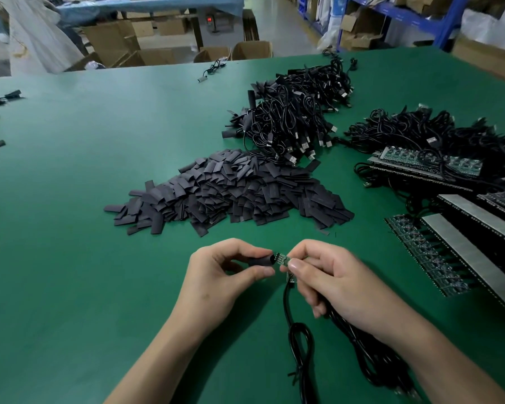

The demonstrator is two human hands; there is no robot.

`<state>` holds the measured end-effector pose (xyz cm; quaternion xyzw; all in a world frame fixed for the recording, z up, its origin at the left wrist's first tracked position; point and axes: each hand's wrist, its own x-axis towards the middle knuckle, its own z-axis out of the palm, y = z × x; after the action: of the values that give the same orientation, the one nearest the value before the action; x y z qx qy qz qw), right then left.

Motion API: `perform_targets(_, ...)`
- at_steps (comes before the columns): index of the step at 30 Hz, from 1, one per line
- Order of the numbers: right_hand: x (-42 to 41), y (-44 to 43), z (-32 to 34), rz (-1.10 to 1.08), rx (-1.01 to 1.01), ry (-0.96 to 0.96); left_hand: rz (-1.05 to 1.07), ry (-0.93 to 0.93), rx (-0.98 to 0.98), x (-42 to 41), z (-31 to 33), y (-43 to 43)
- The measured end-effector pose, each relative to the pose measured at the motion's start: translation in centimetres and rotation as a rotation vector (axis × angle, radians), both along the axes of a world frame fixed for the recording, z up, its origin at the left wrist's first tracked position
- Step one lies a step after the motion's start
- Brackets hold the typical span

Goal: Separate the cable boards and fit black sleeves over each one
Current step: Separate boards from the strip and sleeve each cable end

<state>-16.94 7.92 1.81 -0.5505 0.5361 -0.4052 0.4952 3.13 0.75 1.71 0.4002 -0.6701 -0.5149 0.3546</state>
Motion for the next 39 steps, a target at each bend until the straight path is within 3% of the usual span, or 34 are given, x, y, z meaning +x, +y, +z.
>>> perform_targets(9, -0.06, 0.1, 0.02, 0.004, 0.005, 0.01, -0.009, -0.076, -0.176, 0.03, -0.15, 0.11)
perform_targets(19, -0.04, 0.27, 0.46, 0.014, 0.074, -0.013, -0.082, -0.22, -0.517, 0.4, 0.14, 0.15)
perform_targets(39, -0.35, 0.44, 0.34, 0.027, 0.109, 0.07, -0.108, -0.247, -0.377, 0.53, -0.42, 0.04)
